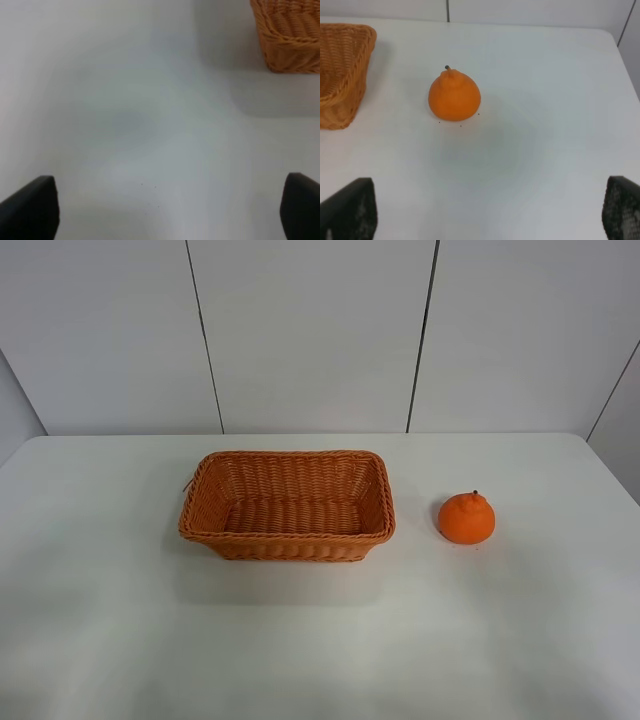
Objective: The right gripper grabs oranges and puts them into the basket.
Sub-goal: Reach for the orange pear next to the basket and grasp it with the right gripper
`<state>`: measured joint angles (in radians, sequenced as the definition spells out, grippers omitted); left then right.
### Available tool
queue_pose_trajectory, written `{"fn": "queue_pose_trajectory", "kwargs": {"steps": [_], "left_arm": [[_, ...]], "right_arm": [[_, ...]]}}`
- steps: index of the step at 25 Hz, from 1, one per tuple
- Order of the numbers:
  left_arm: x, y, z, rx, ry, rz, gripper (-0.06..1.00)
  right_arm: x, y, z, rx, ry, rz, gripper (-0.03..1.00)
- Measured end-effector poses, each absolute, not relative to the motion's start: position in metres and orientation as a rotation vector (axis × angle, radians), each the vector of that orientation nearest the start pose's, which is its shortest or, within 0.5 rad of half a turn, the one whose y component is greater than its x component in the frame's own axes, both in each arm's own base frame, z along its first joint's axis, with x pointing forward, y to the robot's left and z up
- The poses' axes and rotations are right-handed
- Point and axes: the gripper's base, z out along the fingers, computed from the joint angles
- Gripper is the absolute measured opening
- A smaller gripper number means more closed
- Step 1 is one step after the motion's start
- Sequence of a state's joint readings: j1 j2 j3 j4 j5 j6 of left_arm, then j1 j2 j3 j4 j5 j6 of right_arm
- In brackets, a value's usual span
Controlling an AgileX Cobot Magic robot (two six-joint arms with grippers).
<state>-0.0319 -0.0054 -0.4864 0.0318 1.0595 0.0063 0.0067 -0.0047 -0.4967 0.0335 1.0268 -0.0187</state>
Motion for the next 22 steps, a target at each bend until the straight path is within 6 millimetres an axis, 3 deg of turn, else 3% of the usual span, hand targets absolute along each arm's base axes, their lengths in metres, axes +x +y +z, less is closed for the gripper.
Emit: {"fn": "queue_pose_trajectory", "kwargs": {"steps": [9,13,17,22], "left_arm": [[-0.004,0.003,0.274,0.038,2.051,0.022,0.99],[-0.004,0.003,0.274,0.038,2.051,0.022,0.99],[-0.004,0.003,0.274,0.038,2.051,0.022,0.99],[-0.004,0.003,0.274,0.038,2.051,0.022,0.99]], "right_arm": [[-0.004,0.003,0.279,-0.026,2.01,0.031,0.69],[0.009,0.002,0.287,-0.026,2.082,0.029,0.69],[0.041,0.003,0.302,-0.025,2.229,0.031,0.69],[0.104,0.003,0.317,-0.023,2.421,0.033,0.69]]}}
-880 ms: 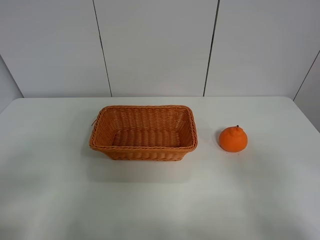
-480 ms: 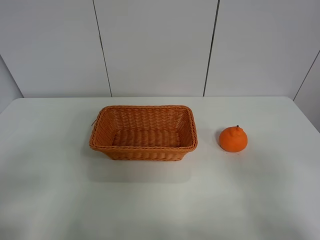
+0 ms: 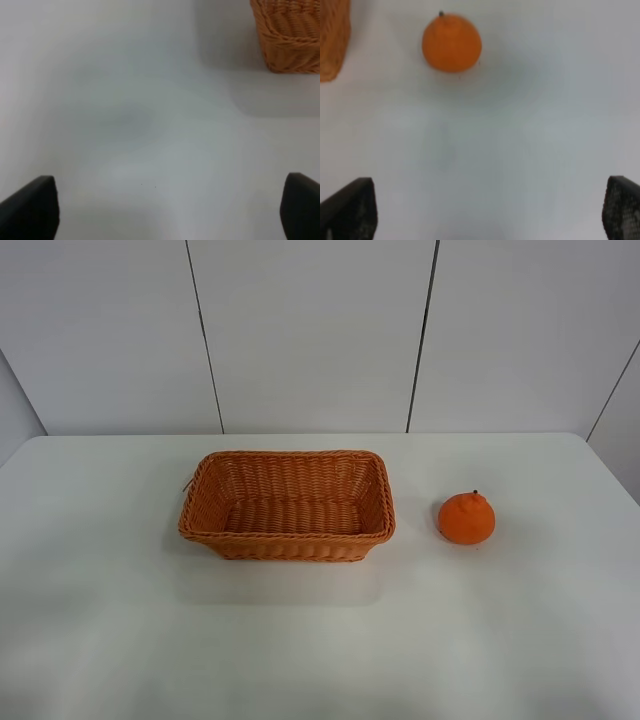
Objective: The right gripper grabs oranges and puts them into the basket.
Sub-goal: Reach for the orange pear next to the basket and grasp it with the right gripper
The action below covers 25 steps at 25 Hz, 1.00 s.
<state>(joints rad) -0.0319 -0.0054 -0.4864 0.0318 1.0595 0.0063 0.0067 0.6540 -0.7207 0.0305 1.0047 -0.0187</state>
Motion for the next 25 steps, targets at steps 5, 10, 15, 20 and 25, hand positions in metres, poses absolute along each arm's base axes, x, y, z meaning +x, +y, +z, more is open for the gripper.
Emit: {"fn": "queue_pose_trajectory", "kwargs": {"steps": [5,10,15,20,25], "left_arm": [[-0.004,0.003,0.274,0.038,2.051,0.022,0.99],[-0.004,0.003,0.274,0.038,2.051,0.022,0.99],[-0.004,0.003,0.274,0.038,2.051,0.022,0.99],[-0.004,0.003,0.274,0.038,2.051,0.022,0.99],[-0.004,0.003,0.274,0.038,2.051,0.022,0.99]], "right_arm": [[0.18,0.003,0.31,-0.019,2.576,0.034,0.69],[0.266,0.004,0.283,-0.017,2.749,0.035,0.69],[0.342,0.005,0.257,-0.019,2.879,0.038,0.69],[0.393,0.016,0.245,-0.041,2.935,0.082,0.69],[0.408,0.052,0.235,-0.156,2.943,0.116,0.69]]}}
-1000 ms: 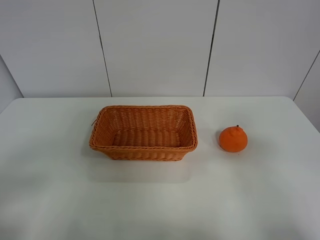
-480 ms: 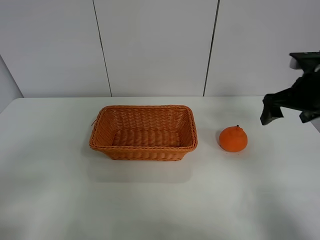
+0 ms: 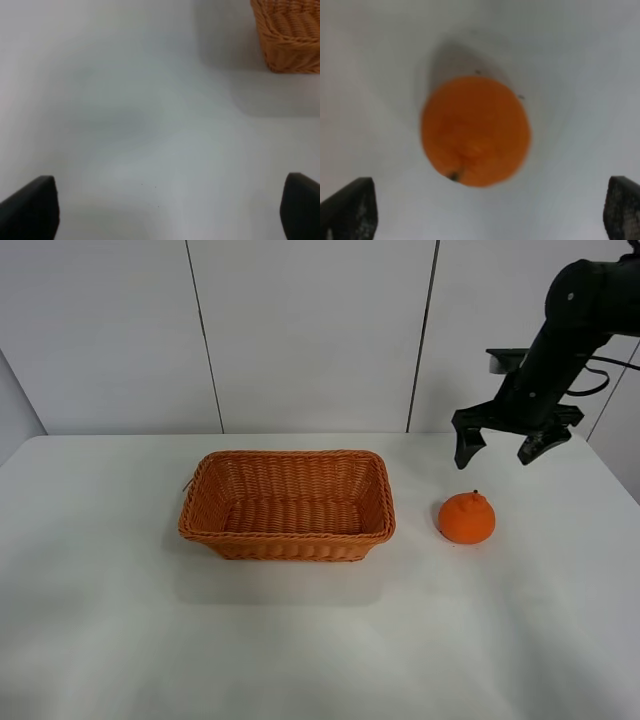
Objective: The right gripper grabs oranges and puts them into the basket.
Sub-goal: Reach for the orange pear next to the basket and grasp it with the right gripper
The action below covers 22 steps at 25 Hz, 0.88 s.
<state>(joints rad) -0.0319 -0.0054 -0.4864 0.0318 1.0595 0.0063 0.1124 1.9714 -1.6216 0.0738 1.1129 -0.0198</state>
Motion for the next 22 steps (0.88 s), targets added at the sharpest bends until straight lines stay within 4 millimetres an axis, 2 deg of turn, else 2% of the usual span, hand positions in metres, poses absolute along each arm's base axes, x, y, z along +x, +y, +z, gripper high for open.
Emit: {"fn": "queue_pose_trajectory", "kwargs": {"steps": [3,13,16,22], "left_arm": [[-0.004,0.003,0.274,0.038,2.051,0.022,0.99],[-0.004,0.003,0.274,0.038,2.051,0.022,0.99],[-0.004,0.003,0.274,0.038,2.051,0.022,0.99],[-0.004,0.003,0.274,0.038,2.051,0.022,0.99]], "right_arm": [[0.409,0.058,0.232,-0.175,2.942,0.116,0.69],[0.417,0.057,0.23,-0.152,2.874,0.094,0.69],[0.421,0.058,0.213,-0.152,2.913,0.09,0.69],[0.429,0.058,0.166,-0.16,3.022,0.07,0.69]]}}
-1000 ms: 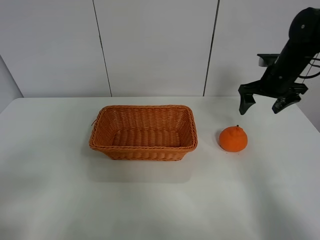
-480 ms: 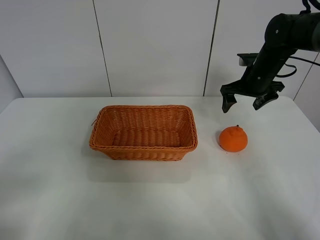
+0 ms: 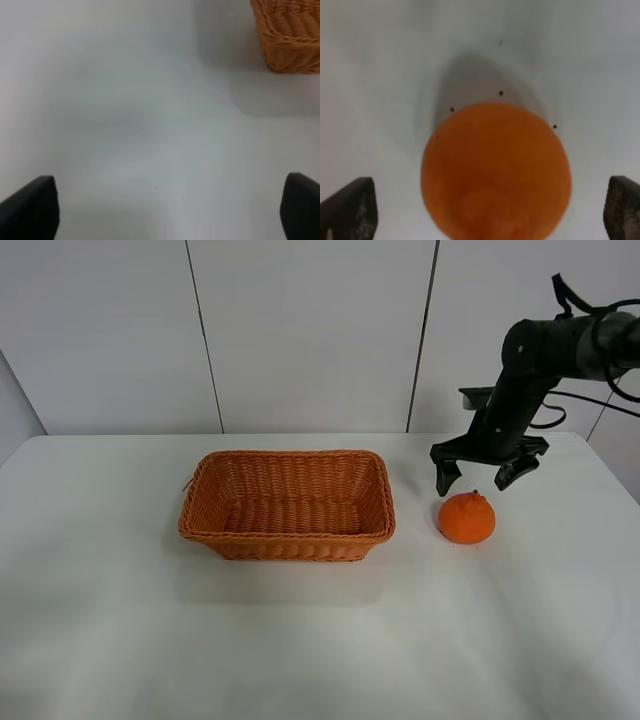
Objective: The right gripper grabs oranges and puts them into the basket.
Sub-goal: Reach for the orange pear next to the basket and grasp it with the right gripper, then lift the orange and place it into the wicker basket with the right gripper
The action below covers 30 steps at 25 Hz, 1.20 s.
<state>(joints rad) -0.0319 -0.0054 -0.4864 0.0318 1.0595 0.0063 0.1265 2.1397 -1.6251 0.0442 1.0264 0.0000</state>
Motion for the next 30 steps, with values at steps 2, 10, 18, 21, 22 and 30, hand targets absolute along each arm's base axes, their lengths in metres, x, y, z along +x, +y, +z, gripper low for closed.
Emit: {"fn": "queue_pose_trajectory", "kwargs": {"steps": [2,10,18,21,22,30], "left_arm": [[-0.004,0.003,0.274,0.038,2.051,0.022,0.99],[-0.004,0.003,0.274,0.038,2.051,0.022,0.99],[-0.004,0.003,0.274,0.038,2.051,0.022,0.99],[-0.004,0.003,0.274,0.038,2.051,0.022,0.99],[-0.004,0.003,0.274,0.038,2.051,0.022,0.99],[-0.004,0.003,0.274,0.038,2.051,0.022,0.99]], "right_arm": [[0.43,0.058,0.154,-0.165,3.041,0.059,0.69],[0.433,0.058,0.121,-0.167,3.104,0.052,0.69],[0.433,0.058,0.119,-0.168,3.109,0.05,0.4],[0.432,0.056,0.123,-0.185,3.11,0.023,0.1],[0.432,0.055,0.126,-0.192,3.106,0.011,0.1],[0.432,0.053,0.18,-0.231,2.991,-0.016,0.1]]}}
